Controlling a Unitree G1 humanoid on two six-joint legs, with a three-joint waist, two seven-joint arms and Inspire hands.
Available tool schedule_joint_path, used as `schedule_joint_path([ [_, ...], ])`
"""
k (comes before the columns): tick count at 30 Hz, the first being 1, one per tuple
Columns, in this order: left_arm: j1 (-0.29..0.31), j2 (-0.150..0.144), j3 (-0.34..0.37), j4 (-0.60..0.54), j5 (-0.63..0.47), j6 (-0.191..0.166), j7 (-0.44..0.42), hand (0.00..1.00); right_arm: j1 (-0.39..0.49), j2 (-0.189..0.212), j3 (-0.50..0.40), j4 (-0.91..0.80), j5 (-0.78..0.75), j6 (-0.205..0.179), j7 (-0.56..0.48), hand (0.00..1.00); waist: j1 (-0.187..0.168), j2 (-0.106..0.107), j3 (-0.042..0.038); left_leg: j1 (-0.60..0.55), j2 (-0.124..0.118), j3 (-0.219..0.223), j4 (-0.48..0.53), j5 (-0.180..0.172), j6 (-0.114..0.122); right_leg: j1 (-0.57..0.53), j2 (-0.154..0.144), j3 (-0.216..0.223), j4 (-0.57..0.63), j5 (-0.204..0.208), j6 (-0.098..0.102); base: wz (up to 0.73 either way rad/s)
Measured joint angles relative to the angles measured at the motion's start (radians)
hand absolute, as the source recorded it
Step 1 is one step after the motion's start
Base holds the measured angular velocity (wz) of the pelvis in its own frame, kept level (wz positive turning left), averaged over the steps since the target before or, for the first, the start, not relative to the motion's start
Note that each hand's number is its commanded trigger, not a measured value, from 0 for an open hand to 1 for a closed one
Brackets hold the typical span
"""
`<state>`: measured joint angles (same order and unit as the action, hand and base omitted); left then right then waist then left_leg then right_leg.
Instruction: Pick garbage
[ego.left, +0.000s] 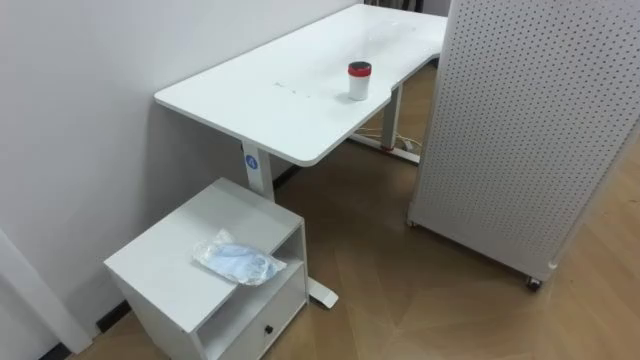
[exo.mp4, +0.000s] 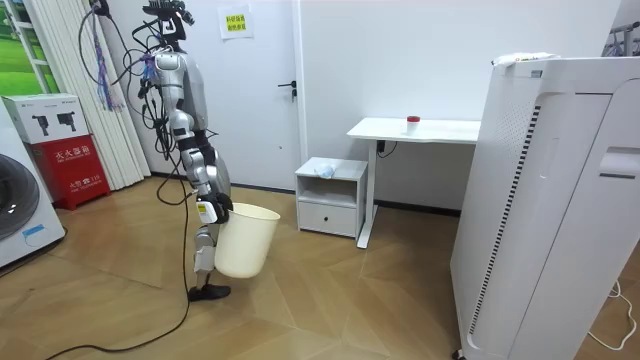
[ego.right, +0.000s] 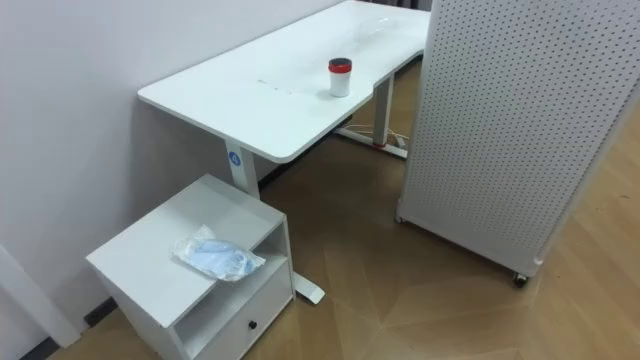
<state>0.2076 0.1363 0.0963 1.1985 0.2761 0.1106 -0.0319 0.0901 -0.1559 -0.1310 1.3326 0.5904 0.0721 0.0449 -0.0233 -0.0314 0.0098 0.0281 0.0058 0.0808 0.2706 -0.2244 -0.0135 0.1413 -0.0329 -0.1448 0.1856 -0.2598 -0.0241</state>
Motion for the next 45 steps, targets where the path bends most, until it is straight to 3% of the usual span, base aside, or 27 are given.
schedule_joint_path([
  [17, 0.006, 0.001, 0.001, 0.0, 0.002, -0.004, 0.004, 0.0, 0.012, 0.001, 0.006, 0.0, -0.004, -0.018, 0.015, 1.0, 0.001, -0.01, -0.0048, -0.004, 0.0, -0.001, 0.007, 0.0, 0.0, 0.0, 0.001, 0.003, 0.001, -0.001, -0.001, 0.0],
  [20, 0.009, 0.003, 0.007, -0.001, 0.002, 0.003, 0.006, 0.0, 0.021, -0.001, 0.009, -0.008, -0.005, -0.017, 0.024, 1.0, 0.003, -0.011, -0.0051, -0.041, 0.015, 0.0, 0.104, -0.032, -0.002, -0.011, 0.006, 0.004, 0.039, -0.025, -0.005, -0.02],
  [23, 0.006, 0.014, 0.031, -0.002, 0.003, 0.013, 0.001, 0.0, 0.02, 0.0, 0.01, -0.014, -0.007, -0.015, 0.039, 1.0, 0.006, -0.012, -0.0059, -0.104, 0.041, -0.002, 0.241, -0.073, -0.01, -0.055, 0.018, 0.005, 0.14, -0.075, -0.018, -0.03],
  [24, 0.0, 0.018, 0.04, -0.001, 0.012, 0.014, 0.0, 0.0, 0.016, -0.001, 0.01, -0.013, -0.012, -0.014, 0.046, 1.0, 0.01, -0.011, -0.0103, -0.139, 0.051, -0.001, 0.309, -0.075, -0.008, -0.078, 0.019, 0.006, 0.18, -0.091, -0.026, -0.13],
  [26, 0.0, 0.02, 0.04, 0.003, 0.01, 0.016, -0.001, 0.0, 0.009, -0.002, 0.01, -0.014, -0.014, -0.014, 0.048, 1.0, 0.007, -0.013, -0.0072, -0.19, 0.076, -0.004, 0.421, -0.075, -0.008, -0.09, 0.028, 0.005, 0.216, -0.111, -0.041, -0.08],
  [27, 0.002, 0.02, 0.038, 0.006, 0.009, 0.021, -0.002, 0.0, 0.011, -0.003, 0.01, -0.013, -0.014, -0.014, 0.049, 1.0, 0.006, -0.003, -0.0116, -0.219, 0.096, -0.009, 0.491, -0.075, -0.008, -0.087, 0.043, 0.003, 0.23, -0.125, -0.051, 0.0],
  [30, 0.014, 0.02, 0.017, 0.008, 0.01, 0.03, -0.001, 0.0, 0.02, -0.004, 0.014, -0.014, 0.005, -0.014, 0.044, 1.0, 0.003, -0.006, -0.0032, -0.266, 0.126, -0.03, 0.612, -0.062, -0.009, -0.076, 0.075, 0.015, 0.272, -0.16, -0.069, 0.06],
  [32, 0.025, 0.014, 0.012, 0.006, 0.011, 0.032, -0.004, 0.0, 0.028, -0.01, 0.014, -0.015, 0.016, -0.012, 0.037, 1.0, -0.006, -0.01, -0.0031, -0.313, 0.103, -0.024, 0.63, -0.054, -0.001, -0.066, 0.081, 0.057, 0.289, -0.184, -0.091, 0.28],
  [34, 0.036, 0.012, -0.002, 0.0, 0.01, 0.027, -0.005, 0.0, 0.031, -0.028, 0.022, -0.012, 0.04, -0.005, 0.02, 1.0, -0.001, -0.017, -0.0026, -0.392, 0.024, 0.012, 0.469, -0.047, 0.001, -0.072, 0.059, 0.087, 0.294, -0.199, -0.085, 0.22],
  [35, 0.044, 0.012, -0.001, -0.003, 0.01, 0.027, -0.004, 0.0, 0.031, -0.032, 0.026, -0.012, 0.039, -0.005, 0.019, 1.0, 0.008, -0.02, -0.0033, -0.404, 0.007, 0.022, 0.402, -0.038, -0.002, -0.07, 0.05, 0.092, 0.29, -0.199, -0.082, -0.15],
  [36, 0.054, 0.013, -0.001, -0.003, 0.01, 0.027, -0.001, 0.0, 0.03, -0.037, 0.032, -0.014, 0.039, -0.008, 0.019, 1.0, 0.015, -0.017, -0.002, -0.425, -0.008, 0.035, 0.26, 0.015, -0.005, -0.051, 0.046, 0.092, 0.267, -0.2, -0.08, -0.33],
  [37, 0.065, 0.017, 0.0, -0.003, 0.01, 0.027, 0.001, 0.0, 0.036, -0.035, 0.04, -0.014, 0.038, -0.008, 0.017, 1.0, 0.027, -0.018, -0.0024, -0.436, -0.019, 0.043, 0.171, 0.106, 0.006, -0.029, 0.034, 0.105, 0.245, -0.207, -0.076, -0.32],
  [38, 0.069, 0.017, 0.0, -0.003, 0.01, 0.025, 0.001, 0.0, 0.039, -0.035, 0.046, -0.014, 0.035, -0.008, 0.018, 1.0, 0.031, -0.022, -0.0046, -0.434, -0.024, 0.047, 0.129, 0.146, 0.007, -0.015, 0.029, 0.114, 0.23, -0.209, -0.073, -0.28],
  [39, 0.07, 0.017, 0.0, -0.003, 0.01, 0.014, 0.001, 0.0, 0.044, -0.035, 0.049, -0.017, 0.028, -0.008, 0.019, 1.0, 0.028, -0.026, -0.0055, -0.431, -0.031, 0.054, 0.088, 0.216, 0.025, 0.011, 0.019, 0.121, 0.197, -0.213, -0.063, -0.11],
  [40, 0.073, 0.016, 0.0, -0.002, 0.01, -0.001, 0.001, 0.0, 0.047, -0.035, 0.045, -0.021, 0.027, -0.009, 0.019, 1.0, 0.023, -0.033, -0.009, -0.424, -0.046, 0.061, 0.095, 0.25, 0.076, 0.028, 0.007, 0.133, 0.173, -0.218, -0.051, -0.13],
  [41, 0.067, 0.017, 0.0, -0.004, 0.009, -0.008, 0.002, 0.0, 0.046, -0.033, 0.044, -0.021, 0.026, -0.009, 0.018, 1.0, 0.025, -0.035, -0.0092, -0.423, -0.053, 0.068, 0.112, 0.241, 0.089, 0.035, -0.003, 0.143, 0.166, -0.22, -0.043, -0.3],
  [43, 0.054, 0.014, 0.0, -0.023, -0.009, -0.027, 0.003, 0.0, 0.028, -0.032, 0.046, -0.026, -0.011, -0.016, 0.01, 1.0, 0.029, -0.043, -0.0047, -0.428, -0.045, 0.112, 0.186, 0.19, 0.098, 0.064, -0.03, 0.141, 0.115, -0.188, 0.017, -0.49],
  [44, 0.049, 0.015, 0.0, -0.025, -0.015, -0.03, 0.003, 0.0, 0.02, -0.032, 0.048, -0.03, -0.016, -0.02, 0.008, 1.0, 0.03, -0.053, 0.0061, -0.433, -0.04, 0.121, 0.224, 0.173, 0.108, 0.082, -0.039, 0.146, 0.097, -0.176, 0.023, -0.49],
  [45, 0.041, 0.02, 0.0, -0.031, -0.032, -0.032, 0.006, 0.0, 0.005, -0.031, 0.057, -0.041, -0.027, -0.02, -0.002, 1.0, 0.038, -0.049, 0.0267, -0.47, -0.03, 0.151, 0.332, 0.144, 0.128, 0.127, -0.046, 0.177, 0.071, -0.159, 0.033, -0.41],
])
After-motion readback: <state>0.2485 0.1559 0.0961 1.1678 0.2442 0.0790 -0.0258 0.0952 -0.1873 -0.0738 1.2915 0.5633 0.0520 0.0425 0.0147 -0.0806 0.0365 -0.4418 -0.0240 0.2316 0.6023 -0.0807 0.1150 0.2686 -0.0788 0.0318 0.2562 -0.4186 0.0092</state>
